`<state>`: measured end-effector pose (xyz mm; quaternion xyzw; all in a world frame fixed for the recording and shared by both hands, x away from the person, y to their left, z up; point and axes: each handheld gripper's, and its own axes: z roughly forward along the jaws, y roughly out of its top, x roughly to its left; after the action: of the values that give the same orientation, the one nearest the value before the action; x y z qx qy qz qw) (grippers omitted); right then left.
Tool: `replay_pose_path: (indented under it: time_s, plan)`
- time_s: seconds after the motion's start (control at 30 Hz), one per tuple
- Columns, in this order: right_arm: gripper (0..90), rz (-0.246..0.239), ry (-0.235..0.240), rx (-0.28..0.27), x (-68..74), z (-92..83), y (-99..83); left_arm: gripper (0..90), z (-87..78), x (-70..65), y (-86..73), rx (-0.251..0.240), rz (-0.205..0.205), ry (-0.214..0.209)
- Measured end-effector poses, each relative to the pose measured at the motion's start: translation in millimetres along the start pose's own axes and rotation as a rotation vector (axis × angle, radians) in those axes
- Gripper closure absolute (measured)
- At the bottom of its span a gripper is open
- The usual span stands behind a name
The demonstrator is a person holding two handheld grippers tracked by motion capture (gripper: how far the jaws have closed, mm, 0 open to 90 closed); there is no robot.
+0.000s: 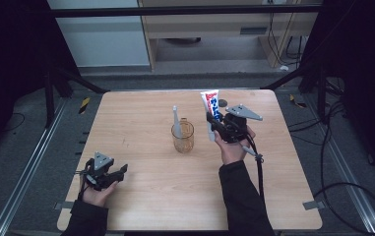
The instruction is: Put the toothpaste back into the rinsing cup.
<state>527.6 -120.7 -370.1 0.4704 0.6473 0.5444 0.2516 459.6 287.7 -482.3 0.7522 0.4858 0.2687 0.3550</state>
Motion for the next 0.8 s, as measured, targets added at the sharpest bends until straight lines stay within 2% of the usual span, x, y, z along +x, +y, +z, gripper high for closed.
replay_pose_path:
  time_s: [0.17, 0.8]
  plan:
    - [69.5, -0.008, -0.011, -0.023, 5.0, 6.5, 2.6, 39.6, 0.9, 0.3, -0.1, 0.004, 0.000, 0.005]
    - [69.4, 0.019, 0.011, -0.094, 20.2, 36.6, 7.9, 39.6, 0.6, 1.9, -0.3, 0.000, -0.006, 0.011]
